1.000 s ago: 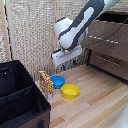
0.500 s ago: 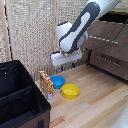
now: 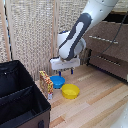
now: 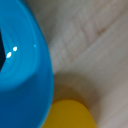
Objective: Kindly move your gripper toward the top drawer's handle. With caution, hold the handle robustly using your gripper and pull open the top drawer. Let the handle go. Relocate your gripper to the bowl placed in the background. Gently hold the bowl using your gripper. Bring the gripper and the bowl to the ajar drawer. Softly release the bowl into it.
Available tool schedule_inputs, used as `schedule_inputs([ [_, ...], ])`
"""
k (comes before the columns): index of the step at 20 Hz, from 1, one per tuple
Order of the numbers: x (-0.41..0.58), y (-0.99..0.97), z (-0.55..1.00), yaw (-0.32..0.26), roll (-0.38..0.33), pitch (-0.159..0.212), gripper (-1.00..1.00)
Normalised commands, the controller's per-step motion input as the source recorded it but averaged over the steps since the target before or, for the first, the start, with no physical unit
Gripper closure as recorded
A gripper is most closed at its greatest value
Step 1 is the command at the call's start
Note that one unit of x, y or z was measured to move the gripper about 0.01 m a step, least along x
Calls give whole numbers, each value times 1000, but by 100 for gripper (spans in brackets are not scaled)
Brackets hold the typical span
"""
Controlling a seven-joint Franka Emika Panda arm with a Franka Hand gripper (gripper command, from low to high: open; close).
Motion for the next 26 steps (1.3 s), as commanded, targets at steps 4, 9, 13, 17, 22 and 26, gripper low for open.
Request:
schedule_inputs([
  [4, 329, 19, -206, -39, 26, -1, -100],
  [9, 131, -87, -357, 11, 0, 48, -100],
  [13, 46, -95, -170, 25, 6, 43, 100],
  [17, 6, -1, 0, 0, 0, 0, 100],
  [22, 70, 72, -2, -1, -8, 1, 100],
  [26, 112, 100, -34, -7, 0, 0, 100],
])
